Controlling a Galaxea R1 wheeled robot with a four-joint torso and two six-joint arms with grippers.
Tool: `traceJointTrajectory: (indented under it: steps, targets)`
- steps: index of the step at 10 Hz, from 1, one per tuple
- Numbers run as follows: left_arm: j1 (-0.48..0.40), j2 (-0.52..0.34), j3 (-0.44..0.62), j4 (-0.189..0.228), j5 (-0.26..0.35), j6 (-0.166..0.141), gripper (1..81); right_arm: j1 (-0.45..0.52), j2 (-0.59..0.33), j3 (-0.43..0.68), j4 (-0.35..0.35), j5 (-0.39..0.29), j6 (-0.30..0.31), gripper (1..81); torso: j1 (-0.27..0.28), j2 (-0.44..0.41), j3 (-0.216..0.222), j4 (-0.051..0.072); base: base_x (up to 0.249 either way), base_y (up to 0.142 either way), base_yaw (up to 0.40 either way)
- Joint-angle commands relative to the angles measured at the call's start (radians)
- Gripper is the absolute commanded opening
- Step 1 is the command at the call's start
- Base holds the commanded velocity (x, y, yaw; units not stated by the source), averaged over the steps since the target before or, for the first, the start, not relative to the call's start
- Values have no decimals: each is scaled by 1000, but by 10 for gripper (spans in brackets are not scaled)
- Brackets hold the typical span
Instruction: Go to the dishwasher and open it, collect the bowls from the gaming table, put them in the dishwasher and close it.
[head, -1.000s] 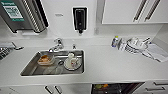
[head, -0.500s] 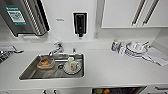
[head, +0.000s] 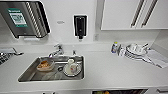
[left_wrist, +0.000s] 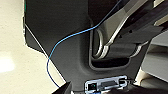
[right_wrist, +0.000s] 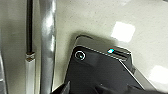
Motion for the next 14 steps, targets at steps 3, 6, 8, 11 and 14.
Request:
traceJointTrajectory:
  steps: [3, 6, 8, 11, 14]
  targets:
    - [8, -17, 0, -4, 63, 4, 811, 185, -22, 11, 13, -41, 170, 811, -1, 1, 0, 0, 0, 0, 0]
    - [11, -12, 0, -4, 63, 4, 811, 259, -31, 83, 12, 20, 176, 811, -1, 1, 0, 0, 0, 0, 0]
    - [9, -3, 0, -1, 63, 6, 811, 318, -85, 167, -2, 54, 176, 811, -1, 1, 0, 0, 0, 0, 0]
    - [9, 6, 0, -1, 91, 6, 811, 377, -304, 418, -100, 164, 176, 811, -1, 1, 0, 0, 0, 0, 0]
    - [9, 17, 0, 6, 93, 15, 811, 178, -393, 445, -354, 384, 177, 811, -1, 1, 0, 0, 0, 0, 0]
